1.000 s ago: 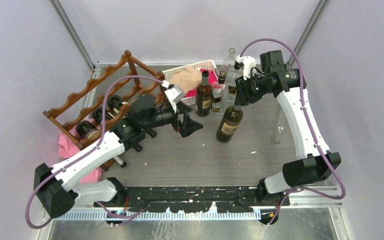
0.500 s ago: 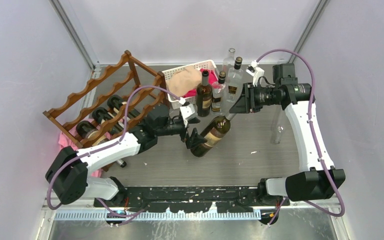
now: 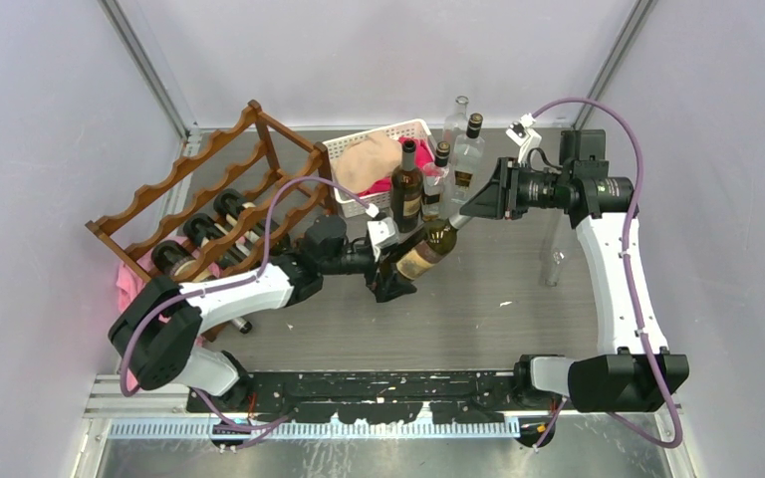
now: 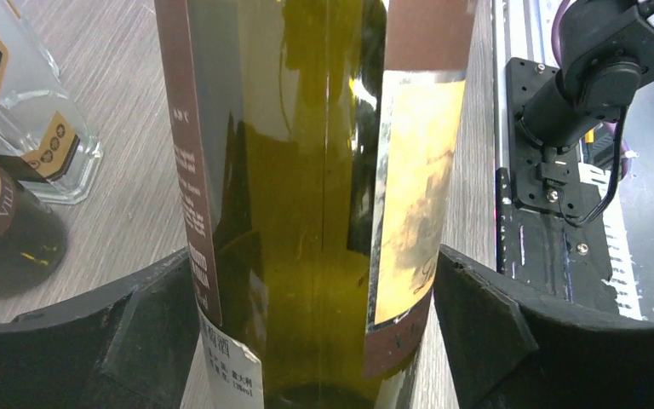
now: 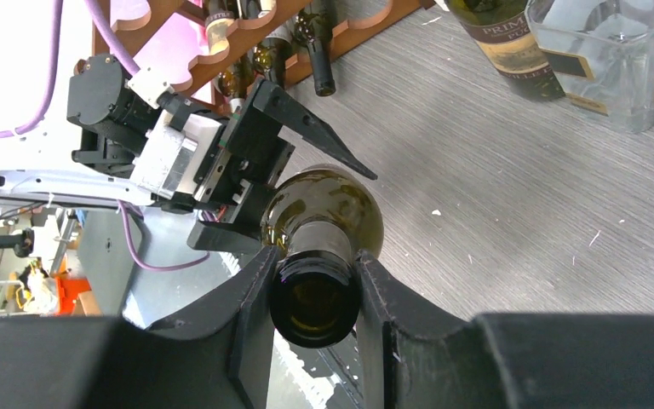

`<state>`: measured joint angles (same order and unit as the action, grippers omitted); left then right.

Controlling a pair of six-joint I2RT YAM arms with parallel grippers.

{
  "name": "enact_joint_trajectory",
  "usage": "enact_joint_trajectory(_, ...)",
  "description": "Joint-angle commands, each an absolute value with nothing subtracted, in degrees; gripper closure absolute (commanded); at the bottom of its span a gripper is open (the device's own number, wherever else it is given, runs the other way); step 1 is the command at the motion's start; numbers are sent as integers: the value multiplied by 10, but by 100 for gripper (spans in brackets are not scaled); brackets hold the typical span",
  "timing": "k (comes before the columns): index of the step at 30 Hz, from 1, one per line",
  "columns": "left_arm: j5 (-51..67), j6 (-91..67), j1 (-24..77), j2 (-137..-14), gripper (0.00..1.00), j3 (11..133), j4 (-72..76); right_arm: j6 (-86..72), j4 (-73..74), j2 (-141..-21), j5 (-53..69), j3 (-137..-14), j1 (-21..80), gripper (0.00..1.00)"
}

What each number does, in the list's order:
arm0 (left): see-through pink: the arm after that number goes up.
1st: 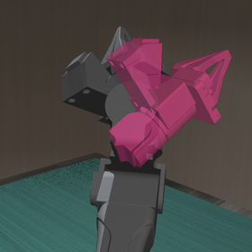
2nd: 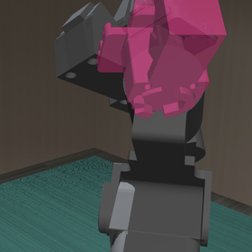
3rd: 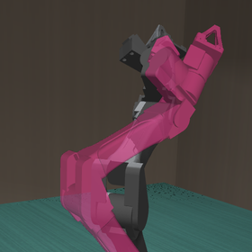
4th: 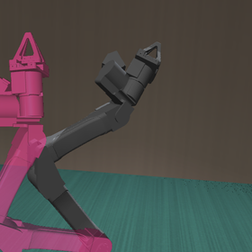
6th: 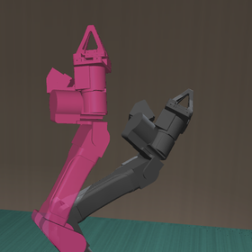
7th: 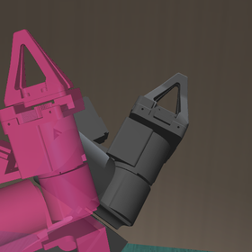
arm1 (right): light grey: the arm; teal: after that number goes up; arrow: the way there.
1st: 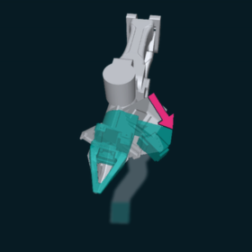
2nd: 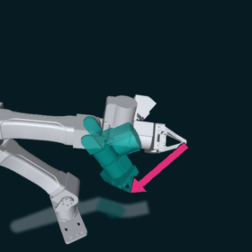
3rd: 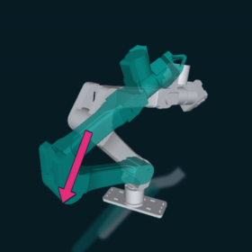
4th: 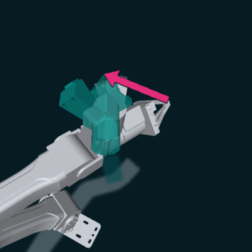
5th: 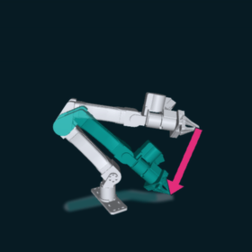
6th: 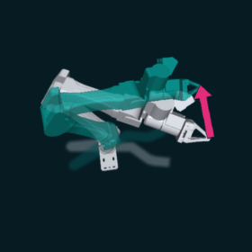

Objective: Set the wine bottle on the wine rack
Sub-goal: Pick up the wine bottle from the center of the board.

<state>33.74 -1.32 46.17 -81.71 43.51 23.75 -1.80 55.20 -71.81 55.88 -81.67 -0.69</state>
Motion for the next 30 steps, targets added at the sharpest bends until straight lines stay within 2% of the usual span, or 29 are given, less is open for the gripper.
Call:
enact_joint_trajectory(1,342,15,465,-816,10,445,274,-53,512,-689,624,-818,-17,99)
enact_joint_trajectory(2,348,14,464,-817,20,453,263,-53,512,-688,622,-815,-19,99)
enact_joint_trajectory(3,351,13,463,-818,42,463,245,-51,512,-688,620,-812,-21,99)
enact_joint_trajectory(4,358,13,462,-819,74,476,225,-48,514,-688,617,-808,-23,99)
enact_joint_trajectory(5,364,12,461,-818,92,485,208,-40,519,-688,612,-806,-24,99)
enact_joint_trajectory(6,372,13,460,-815,99,487,203,-24,531,-690,606,-805,-24,95)
enact_joint_trajectory(11,399,38,460,-789,100,504,149,127,636,-704,565,-813,-25,26)
enact_joint_trajectory(12,407,48,460,-787,100,512,125,155,655,-708,552,-818,-25,15)
enact_joint_trajectory(14,425,71,460,-788,100,524,80,220,690,-714,531,-831,-25,2)
enact_joint_trajectory(23,451,140,461,-791,100,560,-63,435,747,-713,517,-865,-25,0)
enact_joint_trajectory(25,448,155,463,-793,100,571,-88,536,778,-709,548,-852,-25,0)
enact_joint_trajectory(30,433,186,478,-810,100,605,-146,919,906,-699,638,-784,-21,0)
